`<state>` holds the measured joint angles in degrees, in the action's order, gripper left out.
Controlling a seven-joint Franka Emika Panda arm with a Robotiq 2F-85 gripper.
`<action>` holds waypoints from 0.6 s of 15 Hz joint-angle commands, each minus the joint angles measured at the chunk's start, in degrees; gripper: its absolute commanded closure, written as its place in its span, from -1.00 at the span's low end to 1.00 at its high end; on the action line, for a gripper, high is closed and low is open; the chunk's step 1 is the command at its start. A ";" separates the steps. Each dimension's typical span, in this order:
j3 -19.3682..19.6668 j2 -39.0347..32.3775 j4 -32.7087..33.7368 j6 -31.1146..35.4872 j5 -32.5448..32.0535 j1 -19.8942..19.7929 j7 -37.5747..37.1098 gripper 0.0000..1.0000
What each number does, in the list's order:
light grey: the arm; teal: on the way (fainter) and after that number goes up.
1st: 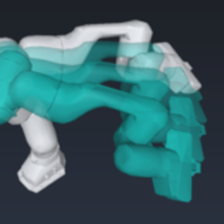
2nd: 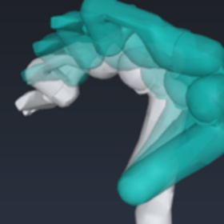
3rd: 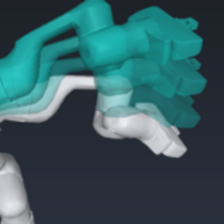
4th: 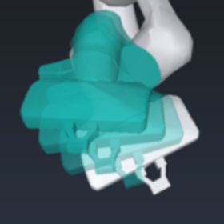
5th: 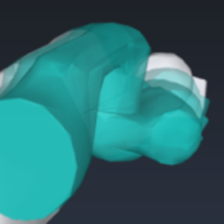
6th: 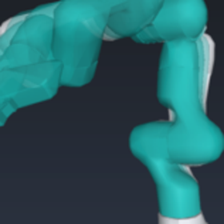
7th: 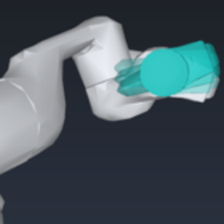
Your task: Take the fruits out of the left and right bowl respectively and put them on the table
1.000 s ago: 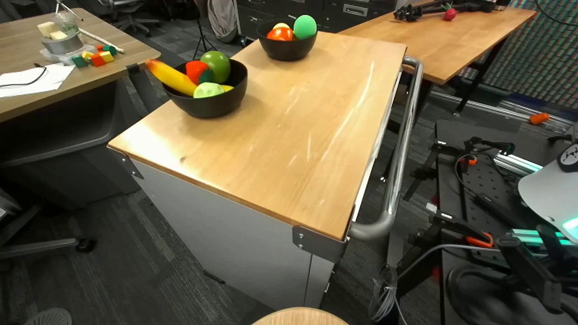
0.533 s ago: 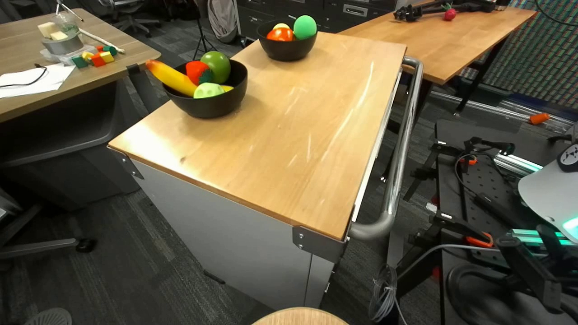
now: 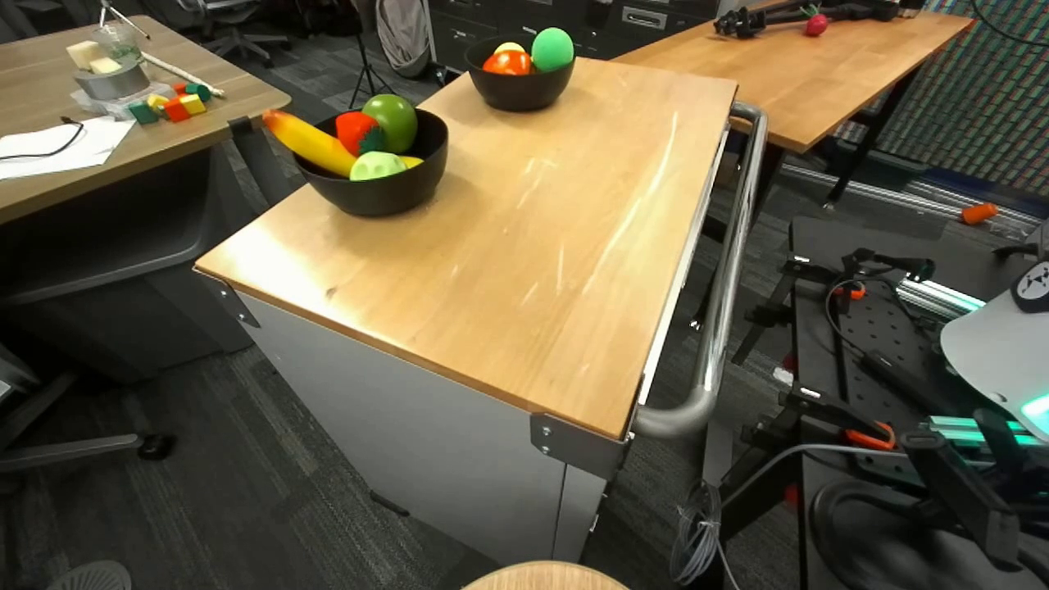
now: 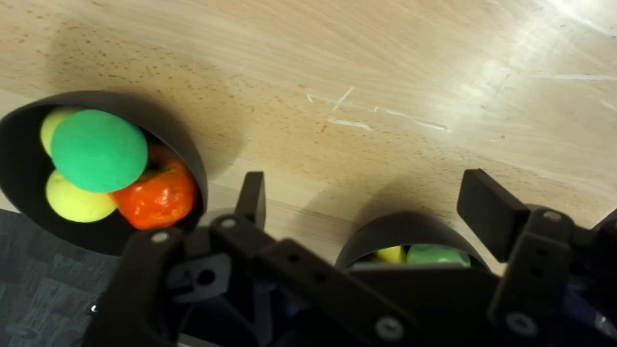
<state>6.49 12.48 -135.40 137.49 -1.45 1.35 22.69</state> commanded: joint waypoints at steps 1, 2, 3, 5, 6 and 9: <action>-0.09 0.31 0.09 -0.17 0.11 -0.95 0.31 -1.00; 0.04 -0.03 -0.58 0.01 1.60 -0.53 0.84 -1.00; -0.27 -1.09 -1.39 1.92 3.80 0.34 0.19 -1.00; -2.41 -3.91 -1.44 7.40 4.61 1.67 -1.13 -1.00; -3.89 -5.63 -0.86 10.52 2.78 2.05 -1.84 -1.00; -7.89 -13.03 4.88 14.16 -1.90 3.53 -2.68 -1.00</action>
<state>1.57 6.35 -136.65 148.47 -0.03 3.51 21.56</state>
